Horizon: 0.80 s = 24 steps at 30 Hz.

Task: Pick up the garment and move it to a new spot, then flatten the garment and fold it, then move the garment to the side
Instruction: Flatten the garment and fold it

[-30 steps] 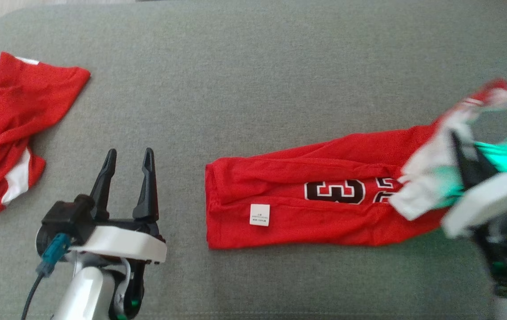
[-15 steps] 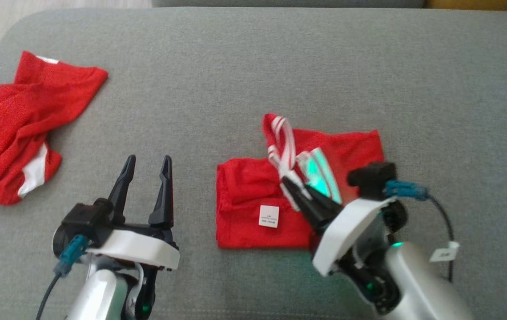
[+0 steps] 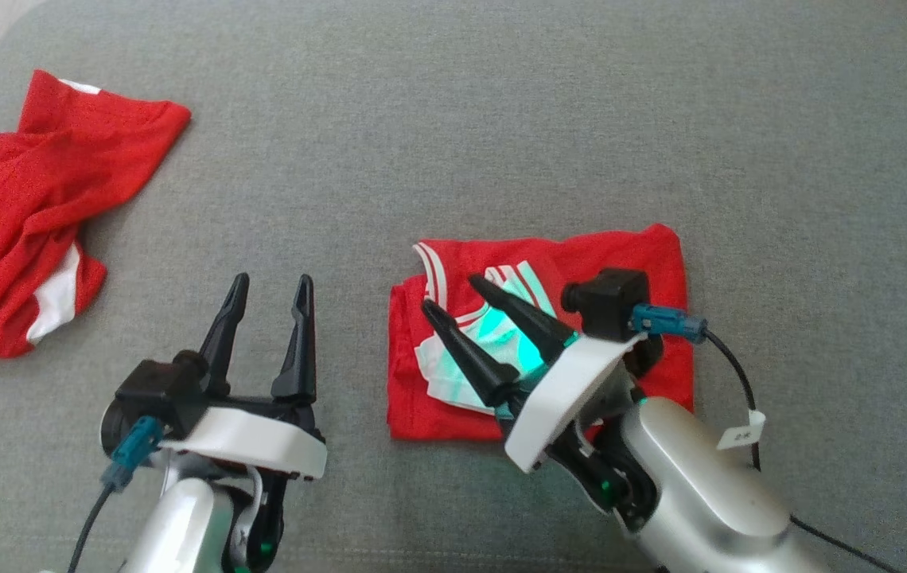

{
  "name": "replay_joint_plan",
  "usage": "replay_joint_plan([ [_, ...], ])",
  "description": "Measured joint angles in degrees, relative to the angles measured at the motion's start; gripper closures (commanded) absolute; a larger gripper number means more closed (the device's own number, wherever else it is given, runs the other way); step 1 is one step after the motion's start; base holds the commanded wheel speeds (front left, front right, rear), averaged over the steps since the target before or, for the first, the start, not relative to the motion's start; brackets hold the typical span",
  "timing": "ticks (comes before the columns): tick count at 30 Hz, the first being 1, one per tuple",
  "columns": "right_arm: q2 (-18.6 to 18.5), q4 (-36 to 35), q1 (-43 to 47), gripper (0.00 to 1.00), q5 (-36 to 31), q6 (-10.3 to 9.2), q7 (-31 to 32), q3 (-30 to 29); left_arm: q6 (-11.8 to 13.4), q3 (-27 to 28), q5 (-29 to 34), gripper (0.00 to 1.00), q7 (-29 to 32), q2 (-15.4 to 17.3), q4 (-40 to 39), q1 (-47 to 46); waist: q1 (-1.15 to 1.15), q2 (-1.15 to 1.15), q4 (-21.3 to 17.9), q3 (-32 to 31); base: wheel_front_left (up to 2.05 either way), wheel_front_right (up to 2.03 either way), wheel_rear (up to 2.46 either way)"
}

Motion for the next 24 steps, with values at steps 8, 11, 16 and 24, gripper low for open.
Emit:
replay_joint_plan([
  [8, 0.00, -6.59, -3.45, 0.00, -4.31, 0.00, -10.44, -2.53, -0.01, 0.27, 0.57, 0.00, 0.00, 0.00, 0.11, -0.43, 0.00, 0.00, -1.22, -0.53, 0.00, 0.00, 0.00],
  [11, -0.98, -8.80, -2.97, 0.00, -9.20, 0.00, -12.27, -9.64, 0.01, 0.42, 1.09, 0.00, 0.00, 0.08, 0.13, -0.42, 0.00, 0.00, -1.80, -1.04, 0.00, 0.00, 0.00],
  [16, -3.68, -12.48, 3.92, 0.00, -14.63, 0.00, -12.04, -22.95, 0.19, 0.66, 1.10, 0.00, 0.00, 0.38, 0.11, -0.40, 0.00, 0.00, -2.55, -1.69, 0.00, 0.00, 0.00],
  [24, -4.22, -17.95, 16.56, 0.00, -18.74, 0.00, -8.83, -34.62, 0.88, 1.77, 1.09, 0.00, 0.00, 1.55, -0.05, 0.31, 0.00, 0.00, -3.11, -3.13, 0.00, 0.00, 0.00],
])
